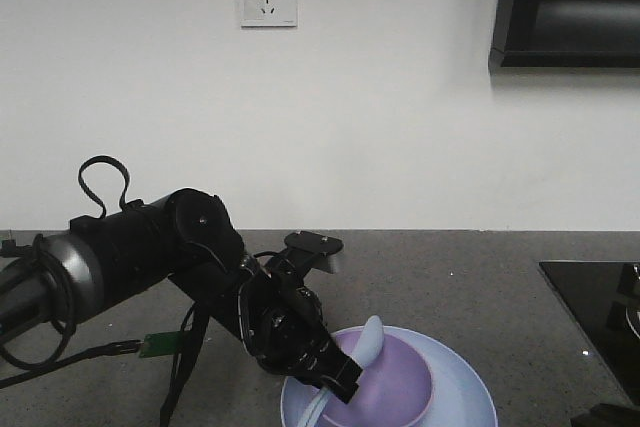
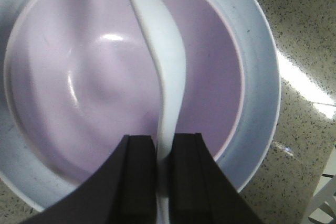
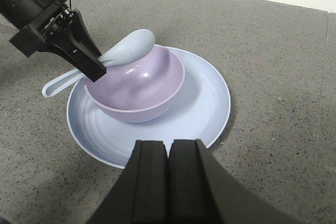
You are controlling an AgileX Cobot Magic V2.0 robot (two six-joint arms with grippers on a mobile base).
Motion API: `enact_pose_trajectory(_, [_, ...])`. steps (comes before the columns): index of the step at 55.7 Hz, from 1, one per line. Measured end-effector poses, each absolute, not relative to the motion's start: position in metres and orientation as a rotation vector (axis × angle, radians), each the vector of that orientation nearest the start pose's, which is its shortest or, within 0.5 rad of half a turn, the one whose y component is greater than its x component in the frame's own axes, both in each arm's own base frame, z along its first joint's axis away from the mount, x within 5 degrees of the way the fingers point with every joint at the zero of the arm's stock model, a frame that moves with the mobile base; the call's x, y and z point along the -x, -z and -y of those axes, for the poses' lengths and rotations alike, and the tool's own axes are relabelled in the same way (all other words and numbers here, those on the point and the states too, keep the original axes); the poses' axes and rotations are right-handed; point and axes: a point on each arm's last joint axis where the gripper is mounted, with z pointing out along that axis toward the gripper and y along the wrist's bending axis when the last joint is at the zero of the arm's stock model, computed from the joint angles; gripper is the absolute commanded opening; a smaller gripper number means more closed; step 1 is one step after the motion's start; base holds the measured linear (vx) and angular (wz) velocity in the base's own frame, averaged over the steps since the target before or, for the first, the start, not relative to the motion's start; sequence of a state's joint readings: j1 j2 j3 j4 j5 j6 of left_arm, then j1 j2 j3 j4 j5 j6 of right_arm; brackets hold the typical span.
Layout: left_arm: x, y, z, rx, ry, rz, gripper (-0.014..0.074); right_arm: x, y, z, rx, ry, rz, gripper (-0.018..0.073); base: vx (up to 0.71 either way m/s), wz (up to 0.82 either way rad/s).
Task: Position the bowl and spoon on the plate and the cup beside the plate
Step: 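Lower the white spoon into the bowl with the left gripper, then release the spoon and raise the left gripper away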
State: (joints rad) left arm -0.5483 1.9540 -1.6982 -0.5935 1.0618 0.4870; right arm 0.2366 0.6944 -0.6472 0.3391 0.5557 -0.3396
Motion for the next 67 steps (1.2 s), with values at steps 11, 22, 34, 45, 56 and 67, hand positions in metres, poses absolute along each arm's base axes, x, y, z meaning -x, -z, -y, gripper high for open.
enact_pose_trajectory(11, [-0.339, -0.278, 0.259, -1.096, 0.805, -2.486, 0.0484, -0.129, -0.323, -0.048, 0.401, -0.298, -2.026, -0.0008, 0.0, 0.0])
enact_pose_trajectory(22, [-0.339, -0.278, 0.259, -1.096, 0.804, -2.484, 0.0538, -0.129, -0.323, -0.048, 0.401, -0.298, -2.026, -0.0008, 0.0, 0.0])
enact_pose_trajectory(34, [-0.331, -0.306, 0.25, -1.122, 0.729, -2.411, 0.0538, -0.129, -0.323, -0.048, 0.401, -0.298, -2.026, -0.0008, 0.0, 0.0])
enact_pose_trajectory(45, [-0.305, -0.364, 0.211, -1.175, 0.393, -2.318, 0.0535, -0.129, -0.323, -0.048, 0.401, -0.298, -2.026, -0.0008, 0.0, 0.0])
enact_pose_trajectory(56, [-0.284, -0.406, 0.158, -1.023, -0.104, -2.352, 0.0535, -0.129, -0.323, -0.048, 0.396, -0.307, -2.026, -0.0008, 0.0, 0.0])
enact_pose_trajectory(67, [-0.276, -0.431, 0.108, -0.755, -0.29, -2.362, 0.0535, -0.129, -0.323, -0.048, 0.395, -0.312, -2.029, -0.0008, 0.0, 0.0])
